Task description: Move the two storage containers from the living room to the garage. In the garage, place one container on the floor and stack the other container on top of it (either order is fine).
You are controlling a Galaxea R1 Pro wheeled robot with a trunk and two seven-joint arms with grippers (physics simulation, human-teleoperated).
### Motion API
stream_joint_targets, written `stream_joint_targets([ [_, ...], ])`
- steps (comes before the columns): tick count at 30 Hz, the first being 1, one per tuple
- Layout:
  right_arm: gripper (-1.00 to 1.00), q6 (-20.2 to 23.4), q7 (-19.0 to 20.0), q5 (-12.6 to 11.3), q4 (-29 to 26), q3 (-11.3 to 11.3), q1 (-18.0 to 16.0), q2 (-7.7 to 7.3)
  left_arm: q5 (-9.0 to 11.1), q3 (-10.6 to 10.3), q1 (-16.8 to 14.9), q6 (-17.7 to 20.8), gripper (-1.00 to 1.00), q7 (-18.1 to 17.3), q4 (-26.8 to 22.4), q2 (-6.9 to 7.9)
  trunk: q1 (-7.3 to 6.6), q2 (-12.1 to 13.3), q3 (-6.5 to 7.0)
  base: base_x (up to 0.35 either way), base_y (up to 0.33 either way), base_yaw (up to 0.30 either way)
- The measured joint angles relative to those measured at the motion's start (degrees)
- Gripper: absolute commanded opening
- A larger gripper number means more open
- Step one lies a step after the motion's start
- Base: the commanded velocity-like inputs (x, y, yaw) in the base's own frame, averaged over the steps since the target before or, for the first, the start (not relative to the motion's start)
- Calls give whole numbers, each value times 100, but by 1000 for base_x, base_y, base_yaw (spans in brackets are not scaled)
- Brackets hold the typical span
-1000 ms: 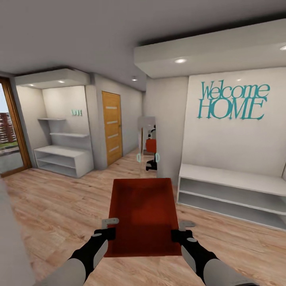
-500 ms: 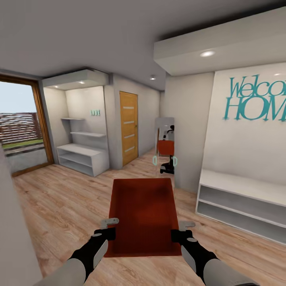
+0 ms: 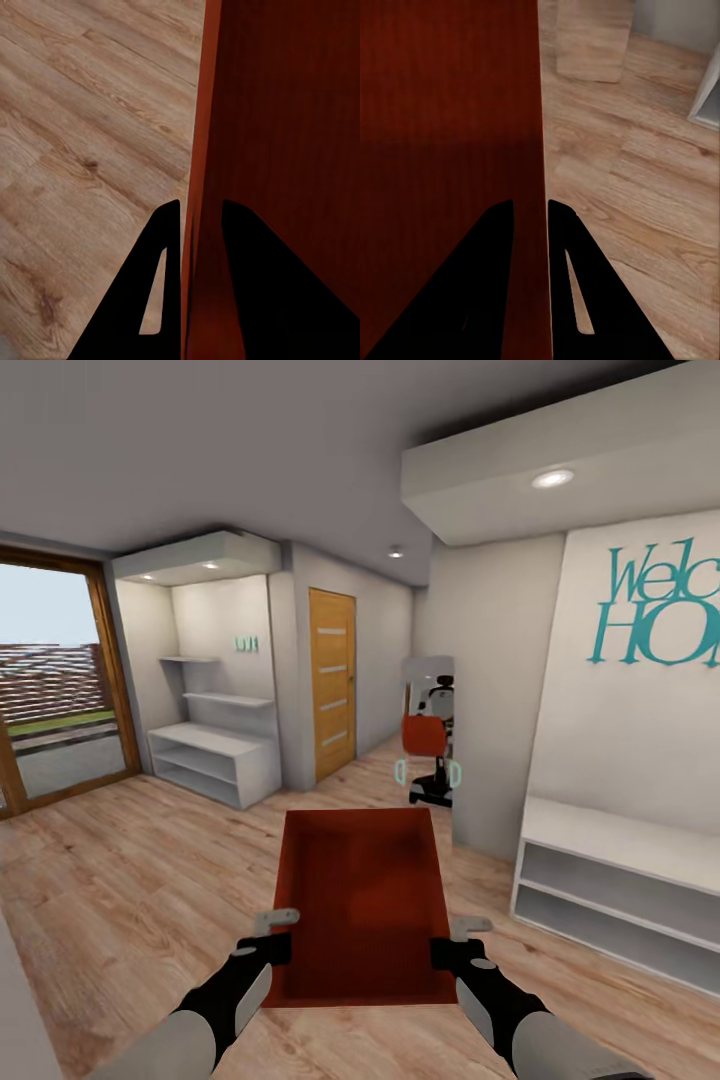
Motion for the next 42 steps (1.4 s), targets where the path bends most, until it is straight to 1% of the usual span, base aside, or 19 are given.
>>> stream_joint_targets([
  [15,-100,-2,8,0,0,-1,0,-3,4,-5,0,-2,-100,4,-1,-1,0,0,0,322,0,13],
  [32,-100,-6,10,1,0,-2,0,-5,-2,-1,0,-6,-100,4,-1,-4,0,0,0,322,0,253],
  [42,-100,-4,8,1,-1,-2,0,-4,-4,1,0,-5,-100,2,0,-3,0,0,0,322,0,51],
])
